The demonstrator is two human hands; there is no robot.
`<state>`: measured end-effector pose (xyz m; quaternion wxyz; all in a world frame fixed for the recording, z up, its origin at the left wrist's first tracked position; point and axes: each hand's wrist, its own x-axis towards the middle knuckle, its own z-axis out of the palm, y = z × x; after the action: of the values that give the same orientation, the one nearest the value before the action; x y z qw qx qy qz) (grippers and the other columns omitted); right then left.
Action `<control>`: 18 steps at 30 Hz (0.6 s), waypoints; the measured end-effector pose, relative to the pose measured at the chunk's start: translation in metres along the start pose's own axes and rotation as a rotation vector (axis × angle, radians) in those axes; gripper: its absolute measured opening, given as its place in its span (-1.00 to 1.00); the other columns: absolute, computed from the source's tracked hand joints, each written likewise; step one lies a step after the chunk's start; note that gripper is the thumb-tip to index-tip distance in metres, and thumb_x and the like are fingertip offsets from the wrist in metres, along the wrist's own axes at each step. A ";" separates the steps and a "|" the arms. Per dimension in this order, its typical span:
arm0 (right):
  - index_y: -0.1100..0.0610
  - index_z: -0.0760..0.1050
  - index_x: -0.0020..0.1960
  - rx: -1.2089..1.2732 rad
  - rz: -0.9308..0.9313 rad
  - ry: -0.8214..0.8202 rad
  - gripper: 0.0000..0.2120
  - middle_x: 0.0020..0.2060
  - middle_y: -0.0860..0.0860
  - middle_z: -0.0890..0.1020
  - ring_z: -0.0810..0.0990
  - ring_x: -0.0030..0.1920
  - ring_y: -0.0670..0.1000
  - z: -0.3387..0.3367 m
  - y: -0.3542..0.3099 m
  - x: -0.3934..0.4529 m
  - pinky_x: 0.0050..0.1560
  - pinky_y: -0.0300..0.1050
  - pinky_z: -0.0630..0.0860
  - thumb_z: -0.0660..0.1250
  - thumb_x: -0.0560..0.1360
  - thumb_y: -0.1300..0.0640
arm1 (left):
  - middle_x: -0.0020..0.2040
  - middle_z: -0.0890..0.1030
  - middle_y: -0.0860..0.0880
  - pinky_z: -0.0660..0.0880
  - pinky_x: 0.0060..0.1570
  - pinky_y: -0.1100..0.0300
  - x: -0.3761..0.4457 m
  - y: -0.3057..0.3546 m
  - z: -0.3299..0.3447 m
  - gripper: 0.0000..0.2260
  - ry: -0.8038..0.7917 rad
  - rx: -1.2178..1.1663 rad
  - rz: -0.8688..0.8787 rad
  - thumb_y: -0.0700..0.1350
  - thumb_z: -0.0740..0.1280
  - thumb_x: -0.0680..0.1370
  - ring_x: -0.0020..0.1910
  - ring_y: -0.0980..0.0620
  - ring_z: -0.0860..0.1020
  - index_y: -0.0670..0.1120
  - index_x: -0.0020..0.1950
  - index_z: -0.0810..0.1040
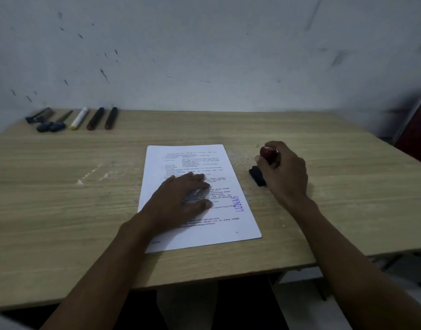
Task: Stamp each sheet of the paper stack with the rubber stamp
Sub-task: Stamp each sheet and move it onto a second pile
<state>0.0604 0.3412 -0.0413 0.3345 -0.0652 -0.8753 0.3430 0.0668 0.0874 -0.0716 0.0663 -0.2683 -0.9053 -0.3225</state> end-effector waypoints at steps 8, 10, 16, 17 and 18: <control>-0.06 0.52 0.19 0.019 -0.019 -0.022 -0.68 -0.25 -0.10 0.60 0.62 -0.11 0.02 0.008 0.002 -0.002 -0.06 -0.01 0.56 0.44 0.45 -0.04 | 0.45 0.37 0.11 0.15 0.46 -0.06 0.001 -0.003 0.001 -0.47 -0.022 0.026 -0.012 0.28 0.25 0.42 0.50 0.16 0.20 0.10 0.34 0.49; -0.07 0.50 0.19 0.032 -0.034 -0.029 -0.68 -0.26 -0.12 0.58 0.61 -0.14 -0.01 0.009 0.004 -0.004 -0.09 -0.03 0.54 0.43 0.46 -0.02 | 0.46 0.36 0.12 0.13 0.47 -0.05 0.001 -0.004 0.001 -0.50 -0.023 0.049 -0.007 0.26 0.29 0.46 0.50 0.16 0.19 0.10 0.34 0.48; -0.03 0.34 0.39 0.039 -0.005 -0.067 -0.39 -0.29 -0.06 0.55 0.58 -0.17 0.05 0.004 0.002 -0.009 -0.12 -0.05 0.49 0.49 0.41 -0.05 | 0.46 0.37 0.11 0.13 0.47 -0.03 0.002 -0.004 0.001 -0.57 -0.023 0.036 -0.004 0.16 0.35 0.50 0.50 0.16 0.20 0.08 0.34 0.49; -0.02 0.28 0.41 0.016 0.022 -0.055 -0.32 -0.27 -0.04 0.56 0.57 -0.17 0.05 0.003 0.000 -0.011 -0.14 -0.05 0.47 0.50 0.39 -0.08 | 0.45 0.38 0.09 0.15 0.47 -0.01 0.002 -0.003 0.001 -0.57 -0.014 0.025 -0.003 0.14 0.37 0.49 0.49 0.15 0.21 0.06 0.33 0.51; -0.01 0.24 0.39 -0.015 0.051 -0.031 -0.29 -0.24 -0.02 0.57 0.57 -0.16 0.08 0.001 -0.002 -0.015 -0.15 -0.05 0.45 0.51 0.37 -0.10 | 0.44 0.40 0.06 0.18 0.46 0.02 0.001 -0.002 0.001 -0.56 0.002 -0.001 -0.002 0.13 0.40 0.47 0.49 0.14 0.23 0.03 0.32 0.52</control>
<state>0.0711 0.3335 -0.0485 0.3114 -0.0848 -0.8811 0.3458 0.0645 0.0871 -0.0728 0.0667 -0.2669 -0.9054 -0.3234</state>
